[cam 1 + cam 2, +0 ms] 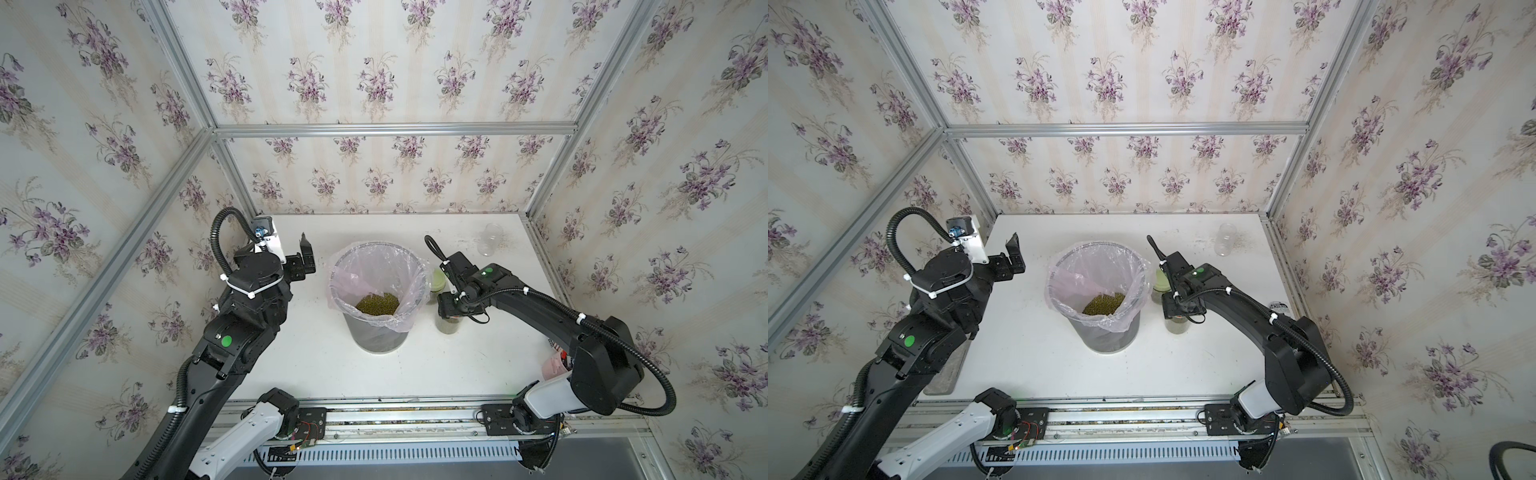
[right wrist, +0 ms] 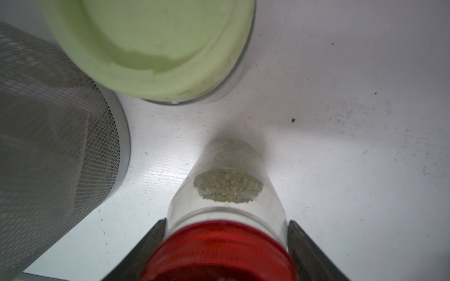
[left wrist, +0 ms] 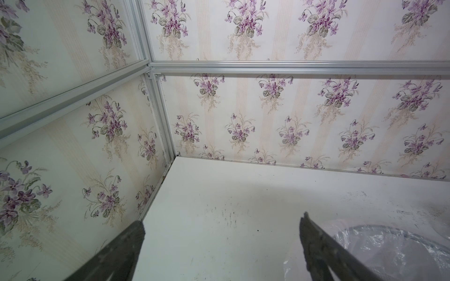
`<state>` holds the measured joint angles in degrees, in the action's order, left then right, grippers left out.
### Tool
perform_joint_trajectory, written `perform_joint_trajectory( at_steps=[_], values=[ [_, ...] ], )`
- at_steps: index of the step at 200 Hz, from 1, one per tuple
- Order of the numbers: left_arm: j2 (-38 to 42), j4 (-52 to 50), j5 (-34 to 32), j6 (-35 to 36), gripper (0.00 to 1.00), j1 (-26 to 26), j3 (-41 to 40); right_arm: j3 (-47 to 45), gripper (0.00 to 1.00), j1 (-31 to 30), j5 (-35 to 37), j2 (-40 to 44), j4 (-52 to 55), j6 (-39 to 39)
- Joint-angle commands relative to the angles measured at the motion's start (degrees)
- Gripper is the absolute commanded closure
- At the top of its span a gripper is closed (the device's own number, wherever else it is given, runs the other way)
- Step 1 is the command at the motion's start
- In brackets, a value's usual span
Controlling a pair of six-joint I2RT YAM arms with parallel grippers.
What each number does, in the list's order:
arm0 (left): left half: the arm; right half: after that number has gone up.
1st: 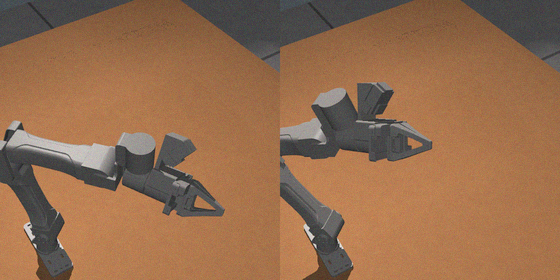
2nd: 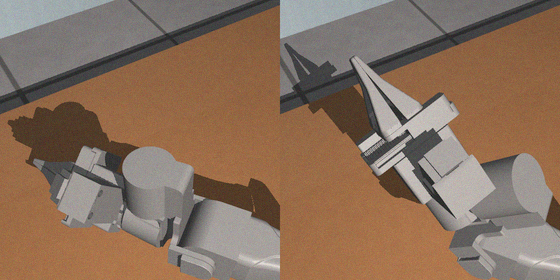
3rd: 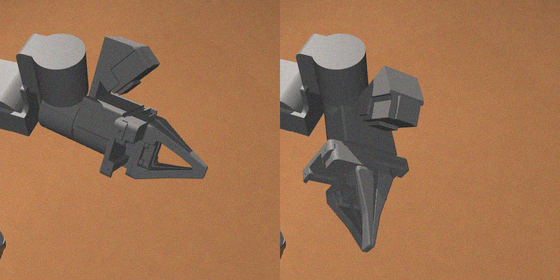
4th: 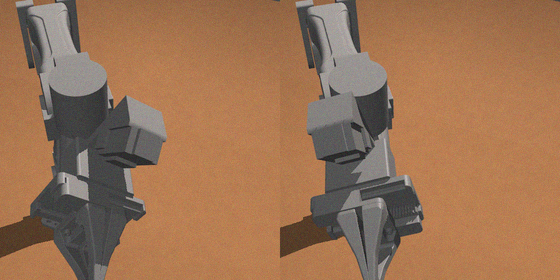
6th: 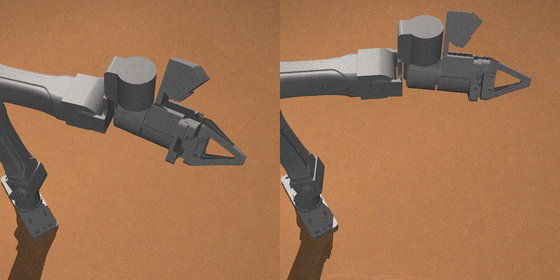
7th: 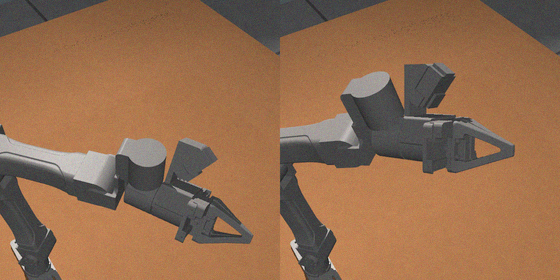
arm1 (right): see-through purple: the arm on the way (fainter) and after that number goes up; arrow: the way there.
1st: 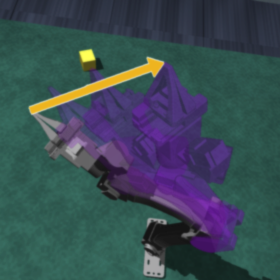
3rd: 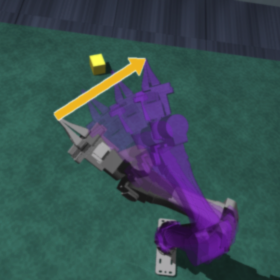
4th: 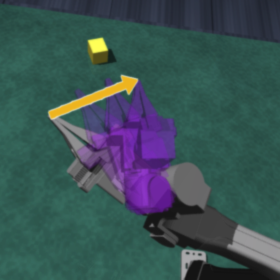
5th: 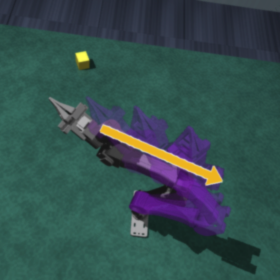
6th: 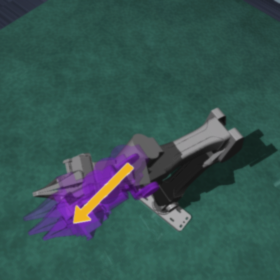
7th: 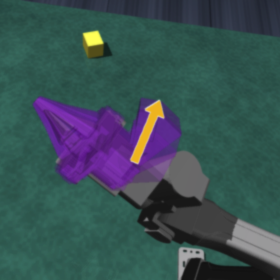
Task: Empty moldy mung beans from jars
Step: Pick up the jar from the center of the board.
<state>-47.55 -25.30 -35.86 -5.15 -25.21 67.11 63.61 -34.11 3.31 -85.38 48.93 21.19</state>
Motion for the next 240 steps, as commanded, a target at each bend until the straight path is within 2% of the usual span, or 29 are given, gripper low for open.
perform_joint_trajectory(
  at_steps=[1,77,193,240],
  values=[
    [0.01,0.43,-0.62,-0.84,0.01,-0.01,0.02,0.0,0.31,0.02,-0.41,0.06,-0.16,0.08],
    [0.08,0.43,-0.6,-0.92,0.0,0.05,-0.04,1.32,0.35,0.09,0.14,1.16,1.41,-0.26],
    [0.12,0.43,-0.59,-1.01,0.0,0.26,-0.03,1.3,0.35,0.36,0.03,0.65,1.7,-1.15],
    [0.01,0.43,-0.19,-1.09,0.0,0.33,0.03,1.75,0.29,0.4,-0.06,1.07,2.09,-1.0]
  ],
)
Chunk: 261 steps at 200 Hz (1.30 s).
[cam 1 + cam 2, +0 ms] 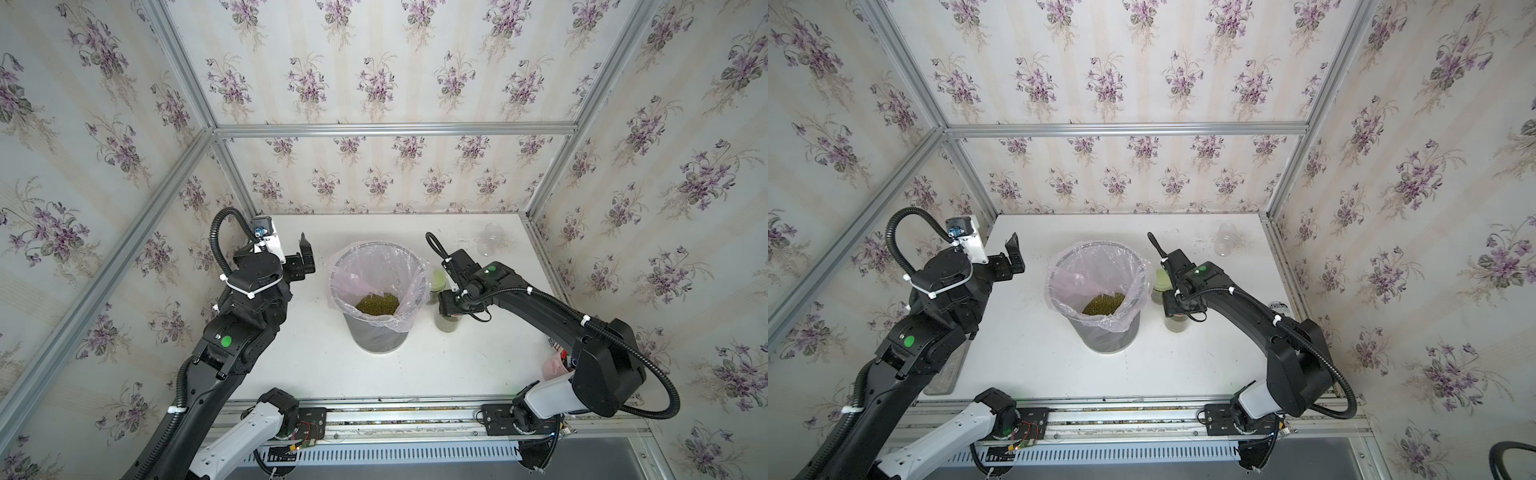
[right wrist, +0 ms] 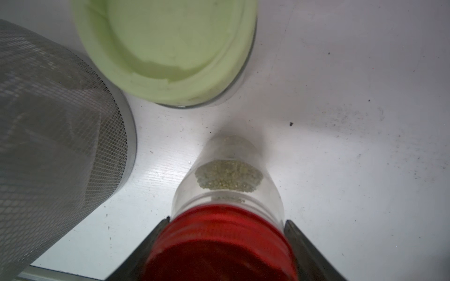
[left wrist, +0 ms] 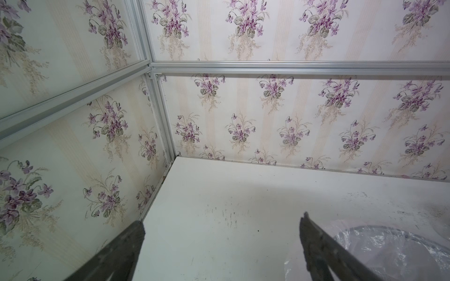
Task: Empty moldy mung beans from jars
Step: Pick up the jar from the center of the board.
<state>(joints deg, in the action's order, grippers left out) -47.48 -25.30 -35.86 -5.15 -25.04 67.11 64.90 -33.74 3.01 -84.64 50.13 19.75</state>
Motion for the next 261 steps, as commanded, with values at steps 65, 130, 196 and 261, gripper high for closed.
perform_joint_trajectory(
  at_steps=[65,130,196,261],
  values=[
    [0.12,0.42,-0.17,-1.16,0.01,0.25,-0.05,1.73,0.28,-0.01,0.6,0.72,1.81,0.35],
    [0.07,0.43,-0.21,-1.27,0.0,0.35,-0.16,-1.07,0.21,0.03,-0.82,0.53,0.08,0.72],
    [0.02,0.43,-0.08,-1.16,0.0,0.34,-0.14,-1.27,0.19,0.03,-1.25,-1.03,-1.59,0.33],
    [0.12,0.43,-0.1,-1.18,0.0,0.37,-0.23,-1.45,0.2,0.16,-1.25,-3.06,-2.88,-0.2]
  ],
)
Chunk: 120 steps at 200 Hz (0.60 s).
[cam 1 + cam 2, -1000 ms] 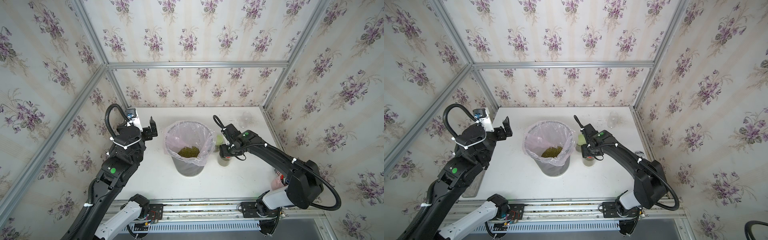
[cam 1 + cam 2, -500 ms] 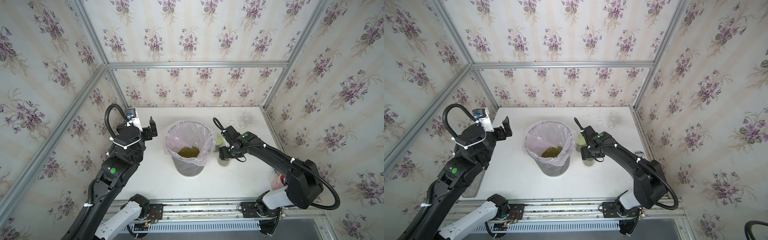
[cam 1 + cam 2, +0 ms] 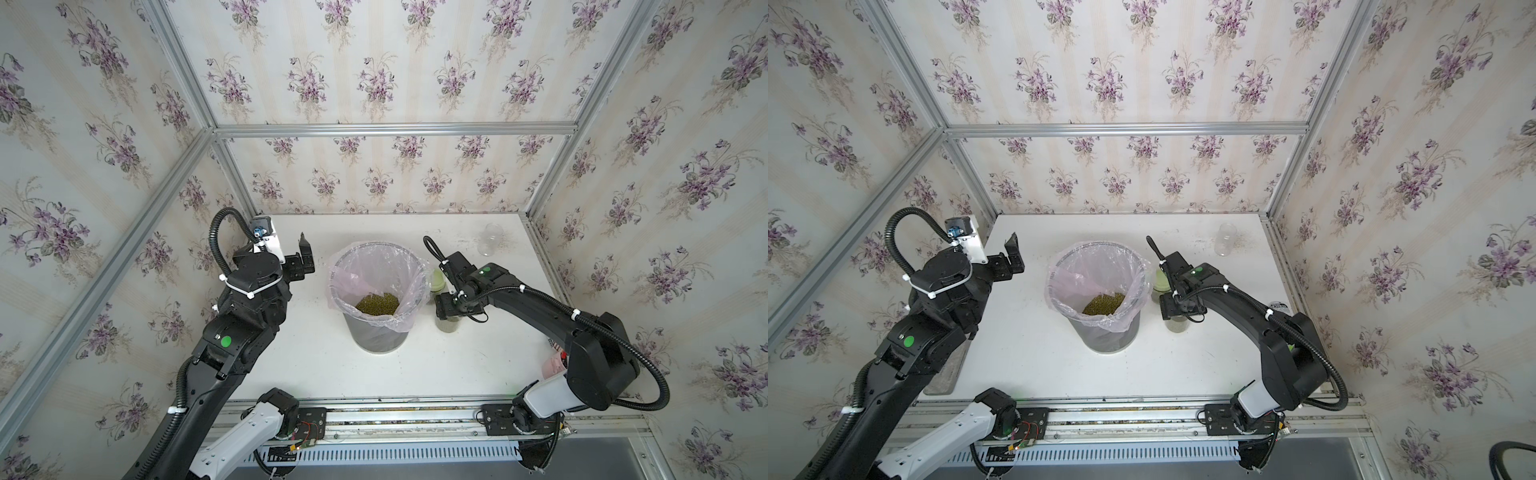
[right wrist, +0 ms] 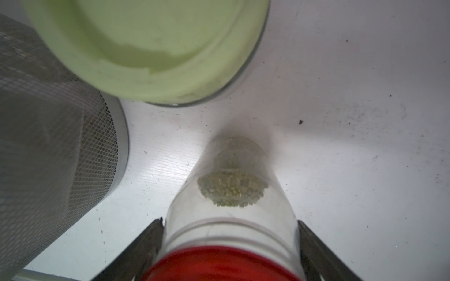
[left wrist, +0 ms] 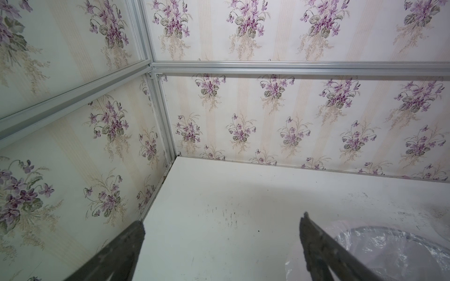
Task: Empty moldy mung beans from jars
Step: Pick up the jar from the center of the board.
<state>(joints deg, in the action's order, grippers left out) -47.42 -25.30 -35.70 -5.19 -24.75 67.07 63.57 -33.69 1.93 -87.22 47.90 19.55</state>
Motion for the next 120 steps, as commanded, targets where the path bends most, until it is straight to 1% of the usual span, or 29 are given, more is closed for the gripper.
perform_joint_trajectory(
  at_steps=[1,46,120],
  values=[
    [0.05,0.43,-0.29,-1.14,0.0,0.12,-0.18,-0.11,0.21,0.12,-0.18,-0.44,-0.68,0.02],
    [-0.08,0.43,0.1,-1.25,0.0,0.06,-0.18,-0.11,0.26,0.34,-0.26,-0.01,-0.28,0.11],
    [-0.08,0.43,0.27,-1.25,0.0,0.06,-0.07,2.43,0.29,0.32,0.44,1.91,2.84,0.05]
  ],
)
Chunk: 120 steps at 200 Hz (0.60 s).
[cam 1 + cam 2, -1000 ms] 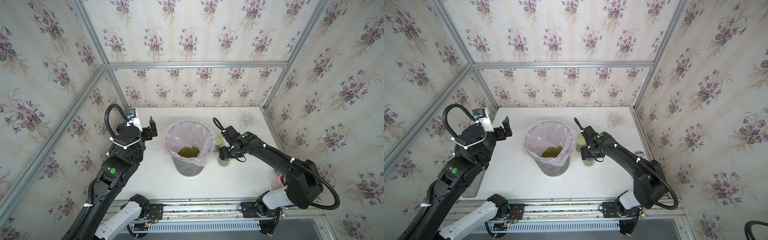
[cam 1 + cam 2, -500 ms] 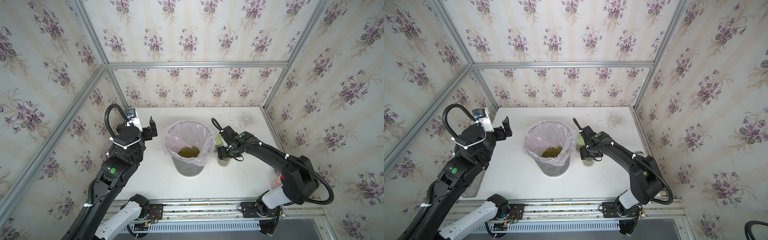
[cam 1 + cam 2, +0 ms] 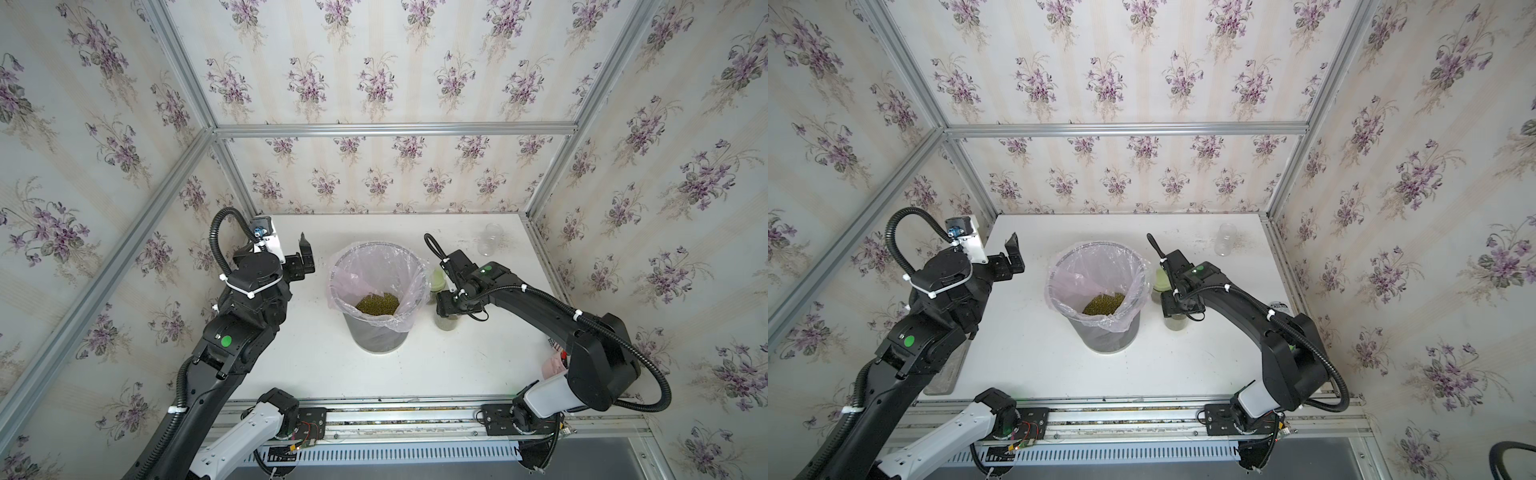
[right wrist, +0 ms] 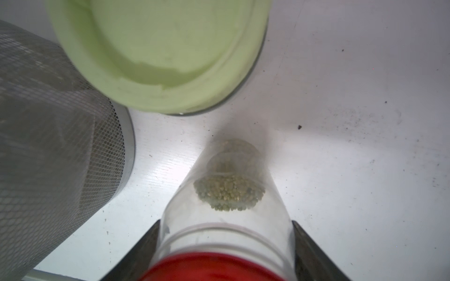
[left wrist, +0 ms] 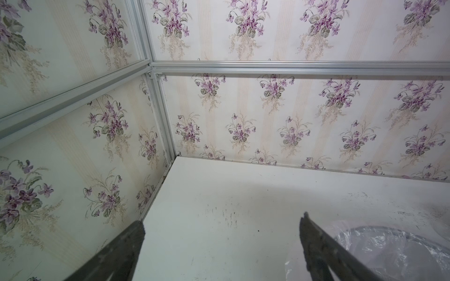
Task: Empty moldy mung beans from jars
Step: Pick up the jar from the center of the board.
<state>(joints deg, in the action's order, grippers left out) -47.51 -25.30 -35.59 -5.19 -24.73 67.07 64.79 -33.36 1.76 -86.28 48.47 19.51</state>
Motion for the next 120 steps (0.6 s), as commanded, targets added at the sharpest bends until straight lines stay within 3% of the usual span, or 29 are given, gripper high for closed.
perform_joint_trajectory(
  at_steps=[1,57,120],
  values=[
    [-0.02,0.43,0.21,-1.24,0.0,0.03,-0.08,1.3,0.29,-0.02,0.61,0.95,2.3,0.09],
    [-1.18,0.34,0.83,1.69,0.0,0.08,2.34,7.81,0.3,0.03,0.14,3.64,9.21,0.27],
    [-2.64,-2.42,11.11,4.06,0.0,0.03,8.16,16.58,0.3,0.65,-2.55,5.68,16.61,-0.3]
  ],
)
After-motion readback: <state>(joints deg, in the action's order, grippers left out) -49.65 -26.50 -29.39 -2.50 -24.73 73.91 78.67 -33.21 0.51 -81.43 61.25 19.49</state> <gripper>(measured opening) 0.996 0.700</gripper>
